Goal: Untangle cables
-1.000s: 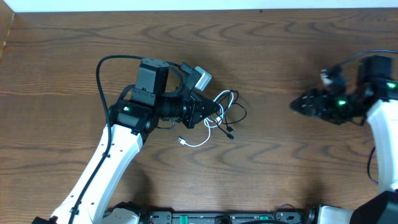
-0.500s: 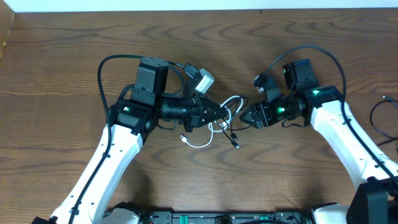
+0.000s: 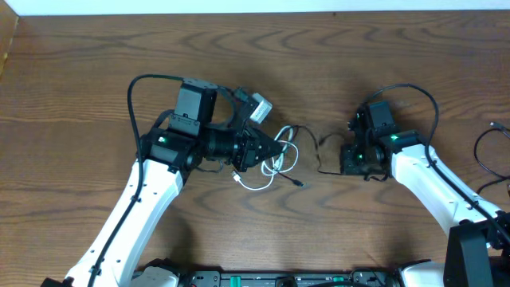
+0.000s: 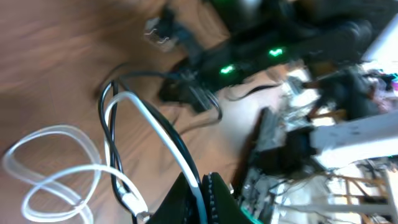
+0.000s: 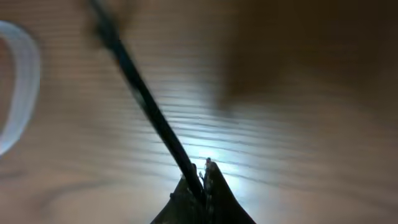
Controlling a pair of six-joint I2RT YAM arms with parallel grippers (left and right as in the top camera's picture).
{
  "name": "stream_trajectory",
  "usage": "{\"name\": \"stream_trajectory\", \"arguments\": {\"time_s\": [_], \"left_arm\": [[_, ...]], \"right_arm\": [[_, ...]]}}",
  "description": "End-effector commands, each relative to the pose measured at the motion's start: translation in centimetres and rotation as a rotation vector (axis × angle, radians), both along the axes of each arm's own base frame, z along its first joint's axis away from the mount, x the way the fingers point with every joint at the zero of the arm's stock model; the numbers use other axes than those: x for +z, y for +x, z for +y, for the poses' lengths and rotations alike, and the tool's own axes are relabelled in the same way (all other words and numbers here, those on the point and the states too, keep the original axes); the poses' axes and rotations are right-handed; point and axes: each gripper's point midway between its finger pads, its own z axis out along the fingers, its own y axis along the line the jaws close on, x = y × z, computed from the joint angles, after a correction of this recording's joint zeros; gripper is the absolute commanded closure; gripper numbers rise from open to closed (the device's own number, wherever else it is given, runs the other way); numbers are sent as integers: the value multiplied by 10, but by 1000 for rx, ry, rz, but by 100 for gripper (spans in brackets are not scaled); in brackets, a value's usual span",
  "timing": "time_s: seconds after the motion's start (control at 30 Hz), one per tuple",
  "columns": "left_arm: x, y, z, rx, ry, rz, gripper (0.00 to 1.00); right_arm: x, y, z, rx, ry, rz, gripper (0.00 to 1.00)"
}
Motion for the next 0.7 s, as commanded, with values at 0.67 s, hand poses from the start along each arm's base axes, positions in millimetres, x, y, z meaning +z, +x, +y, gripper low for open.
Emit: {"name": "stream_trajectory", "arguments": {"time_s": [0.67], "left_arm": [[-45,36,60,272,363,-42,93]], "right_arm": [[-2,-43,-205,-864,-298,128,99]]}}
